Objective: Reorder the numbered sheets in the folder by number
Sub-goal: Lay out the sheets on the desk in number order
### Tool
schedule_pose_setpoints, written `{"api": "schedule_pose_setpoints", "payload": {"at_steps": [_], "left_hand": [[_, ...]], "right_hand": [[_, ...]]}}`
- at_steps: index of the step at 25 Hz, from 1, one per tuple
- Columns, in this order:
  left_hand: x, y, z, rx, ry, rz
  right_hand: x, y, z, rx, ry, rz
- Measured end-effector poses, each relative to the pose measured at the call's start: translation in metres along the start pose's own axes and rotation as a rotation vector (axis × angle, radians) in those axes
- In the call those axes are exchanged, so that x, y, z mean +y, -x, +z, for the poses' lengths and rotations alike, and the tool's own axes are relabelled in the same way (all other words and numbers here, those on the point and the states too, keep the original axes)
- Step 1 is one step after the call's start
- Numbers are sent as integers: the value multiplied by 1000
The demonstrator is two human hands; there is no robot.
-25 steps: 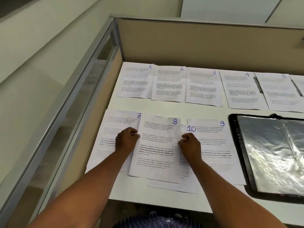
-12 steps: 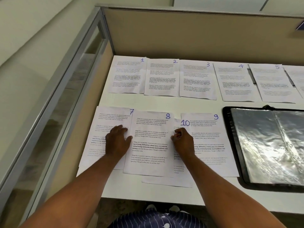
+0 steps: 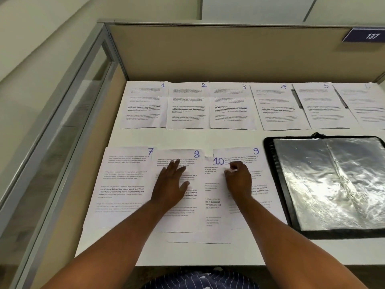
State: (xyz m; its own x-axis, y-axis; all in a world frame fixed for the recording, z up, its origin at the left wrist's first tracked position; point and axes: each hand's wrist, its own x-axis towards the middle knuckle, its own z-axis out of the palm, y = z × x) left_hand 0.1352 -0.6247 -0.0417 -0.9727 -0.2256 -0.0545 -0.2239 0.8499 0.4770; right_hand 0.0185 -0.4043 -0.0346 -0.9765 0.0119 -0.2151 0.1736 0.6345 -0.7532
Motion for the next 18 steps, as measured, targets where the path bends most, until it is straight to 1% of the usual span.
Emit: {"api": "schedule_pose_setpoints", "payload": {"at_steps": [3,5,11,18], "left_hand": [[28,-16,8,-73,-11,68],[42,-25,14,-112,-38,74],[52,-32,25,-205,-54,-72],[50,-30,29,-211,-38,-102]], "right_hand": [[5,-12,-14,-18,-22,29],[5,-18,-21,-50,-45,35],[-1,-29,-17,-164,-109,34],[-3,-36,-5,-188,-144,71]]}}
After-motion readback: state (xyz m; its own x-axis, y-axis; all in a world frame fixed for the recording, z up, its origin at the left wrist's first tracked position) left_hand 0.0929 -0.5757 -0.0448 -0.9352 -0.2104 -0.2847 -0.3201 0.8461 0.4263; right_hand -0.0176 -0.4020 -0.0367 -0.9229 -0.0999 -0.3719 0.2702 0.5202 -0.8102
